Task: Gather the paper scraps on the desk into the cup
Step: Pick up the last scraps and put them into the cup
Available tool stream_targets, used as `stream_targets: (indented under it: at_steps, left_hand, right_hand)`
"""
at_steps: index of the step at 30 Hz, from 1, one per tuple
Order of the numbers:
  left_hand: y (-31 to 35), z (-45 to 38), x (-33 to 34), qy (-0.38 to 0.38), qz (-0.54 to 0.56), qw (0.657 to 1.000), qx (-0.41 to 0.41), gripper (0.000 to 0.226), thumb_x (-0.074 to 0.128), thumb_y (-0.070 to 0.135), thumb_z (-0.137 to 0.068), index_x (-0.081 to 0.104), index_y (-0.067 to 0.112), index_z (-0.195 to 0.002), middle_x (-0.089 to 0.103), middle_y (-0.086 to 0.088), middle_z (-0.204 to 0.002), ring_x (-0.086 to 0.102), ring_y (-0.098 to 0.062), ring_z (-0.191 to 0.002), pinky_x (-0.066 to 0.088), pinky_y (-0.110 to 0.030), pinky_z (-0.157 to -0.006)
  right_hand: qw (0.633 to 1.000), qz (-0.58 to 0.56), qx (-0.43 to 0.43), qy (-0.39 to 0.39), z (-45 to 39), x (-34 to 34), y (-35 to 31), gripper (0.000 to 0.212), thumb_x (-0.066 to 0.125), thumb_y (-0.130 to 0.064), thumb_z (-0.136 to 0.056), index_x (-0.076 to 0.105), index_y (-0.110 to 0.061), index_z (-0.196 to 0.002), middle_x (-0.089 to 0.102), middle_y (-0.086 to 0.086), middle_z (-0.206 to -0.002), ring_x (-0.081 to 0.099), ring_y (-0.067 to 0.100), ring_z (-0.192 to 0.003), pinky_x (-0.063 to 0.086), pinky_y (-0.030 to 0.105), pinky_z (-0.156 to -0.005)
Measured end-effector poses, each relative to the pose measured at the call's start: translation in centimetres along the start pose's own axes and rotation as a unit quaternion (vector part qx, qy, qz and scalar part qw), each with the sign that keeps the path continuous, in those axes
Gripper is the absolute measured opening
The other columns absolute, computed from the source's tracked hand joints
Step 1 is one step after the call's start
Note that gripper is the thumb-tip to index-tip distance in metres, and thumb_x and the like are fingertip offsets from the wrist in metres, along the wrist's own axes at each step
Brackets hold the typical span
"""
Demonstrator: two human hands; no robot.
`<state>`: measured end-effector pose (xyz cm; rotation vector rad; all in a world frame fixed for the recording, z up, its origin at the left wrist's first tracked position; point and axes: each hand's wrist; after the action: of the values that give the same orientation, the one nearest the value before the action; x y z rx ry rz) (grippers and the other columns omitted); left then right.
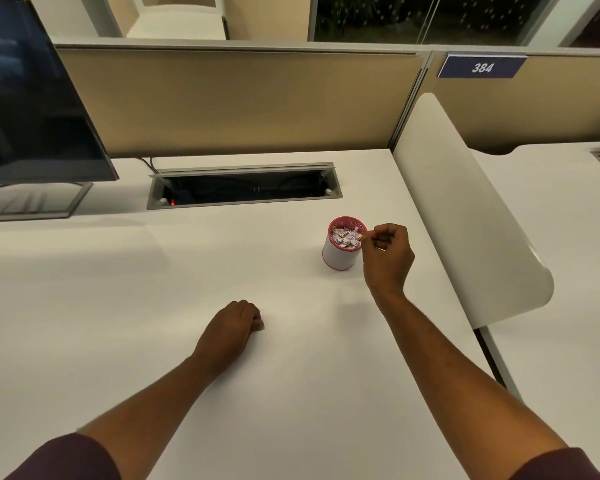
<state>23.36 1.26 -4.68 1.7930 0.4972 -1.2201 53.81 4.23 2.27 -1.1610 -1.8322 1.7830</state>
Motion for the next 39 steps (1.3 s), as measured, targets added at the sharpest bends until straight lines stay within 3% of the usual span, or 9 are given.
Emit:
stream_targets:
  at_steps: [7,11,13,18,24,27,30,34,39]
  left_hand:
    - [2.6,-5.4,-1.4,0.123,0.191,0.964,-0.138,0.013,0.053,0.006,-0.097,0.060,0.015,-0.090,0.064,0.005,-0.088,0.059,-0.012,-0.082,0.044,-0.024,-0.076]
    - [4.9,-9.9,-3.3,0.154,0.253,0.948,-0.120,0.013,0.059,0.009,-0.095,0.063,0.020,-0.090,0.066,0.012,-0.086,0.061,-0.003,-0.081,0.045,-0.012,-0.072]
    - [5.8,-12.0,-4.2,0.139,0.239,0.957,-0.084,0.008,0.066,0.014,-0.092,0.067,0.021,-0.088,0.068,0.015,-0.085,0.061,0.000,-0.077,0.044,-0.011,-0.068]
    - [5.2,-12.5,-4.3,0.042,0.124,0.991,-0.025,0.006,0.075,0.033,-0.085,0.074,0.028,-0.088,0.071,0.013,-0.083,0.061,-0.005,-0.068,0.052,-0.028,-0.067]
    - [-0.6,-4.5,-2.5,-0.063,0.110,0.985,-0.120,0.019,0.086,0.043,-0.070,0.073,0.033,-0.078,0.066,0.015,-0.077,0.061,0.000,-0.070,0.054,-0.031,-0.068]
    - [-2.3,-1.8,-2.2,-0.098,0.099,0.984,-0.113,0.029,0.084,0.048,-0.070,0.076,0.034,-0.094,0.062,0.017,-0.086,0.061,0.002,-0.078,0.053,-0.025,-0.072]
    - [-2.3,-1.3,-1.8,-0.084,0.089,0.987,-0.100,0.026,0.085,0.040,-0.073,0.076,0.030,-0.096,0.059,0.017,-0.086,0.060,0.002,-0.077,0.051,-0.023,-0.072]
    - [-1.7,-1.0,-1.2,-0.060,0.075,0.992,-0.086,0.021,0.085,0.029,-0.075,0.068,0.020,-0.070,0.059,0.013,-0.076,0.062,-0.006,-0.075,0.052,-0.032,-0.068]
    - [-1.7,0.6,0.0,-0.003,0.032,0.998,-0.057,0.024,0.076,0.028,-0.086,0.057,0.019,-0.074,0.054,0.012,-0.075,0.051,-0.012,-0.073,0.044,-0.029,-0.064]
  right_hand:
    - [1.000,0.001,0.007,0.004,0.0,-0.6,0.5,0.020,0.074,-0.007,-0.086,0.062,-0.015,-0.099,0.067,-0.011,-0.085,0.063,-0.004,-0.071,0.050,0.008,-0.066]
    - [1.000,-0.006,0.006,0.002,0.0,-0.6,0.5,0.019,0.073,-0.007,-0.086,0.062,-0.015,-0.099,0.066,-0.012,-0.085,0.063,-0.005,-0.071,0.050,0.008,-0.066]
    - [1.000,-0.006,0.002,-0.002,0.1,-0.5,0.4,0.018,0.072,-0.008,-0.088,0.062,-0.016,-0.099,0.066,-0.013,-0.086,0.063,-0.003,-0.072,0.051,0.009,-0.067]
    - [1.000,-0.006,-0.013,-0.011,0.5,-0.4,0.4,0.017,0.071,-0.009,-0.088,0.061,-0.020,-0.097,0.066,-0.015,-0.086,0.066,0.003,-0.075,0.052,0.010,-0.067]
    - [1.000,0.000,-0.017,-0.013,0.7,-0.4,0.6,0.017,0.072,-0.011,-0.090,0.060,-0.020,-0.097,0.066,-0.015,-0.087,0.067,0.006,-0.077,0.053,0.010,-0.068]
    - [1.000,0.000,-0.020,-0.009,0.7,-0.3,0.5,0.016,0.071,-0.011,-0.090,0.060,-0.020,-0.097,0.065,-0.017,-0.086,0.066,0.004,-0.076,0.050,0.007,-0.067]
    - [1.000,-0.003,-0.018,-0.006,0.7,-0.2,0.2,0.017,0.071,-0.010,-0.090,0.060,-0.021,-0.096,0.065,-0.017,-0.085,0.066,0.003,-0.076,0.050,0.007,-0.066]
    - [1.000,-0.004,-0.019,-0.006,0.7,-0.2,0.0,0.017,0.071,-0.010,-0.090,0.060,-0.022,-0.096,0.065,-0.017,-0.085,0.066,0.002,-0.076,0.050,0.006,-0.066]
    - [1.000,-0.003,-0.012,-0.004,0.7,-0.4,0.2,0.017,0.071,-0.010,-0.090,0.060,-0.022,-0.096,0.066,-0.016,-0.085,0.065,-0.001,-0.075,0.051,0.008,-0.067]
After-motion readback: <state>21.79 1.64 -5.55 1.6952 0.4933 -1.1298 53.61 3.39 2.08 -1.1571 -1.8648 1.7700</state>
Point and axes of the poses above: each hand's wrist, its own z-axis away from the middle knuckle, its own x-axis out of the palm, y = z × x
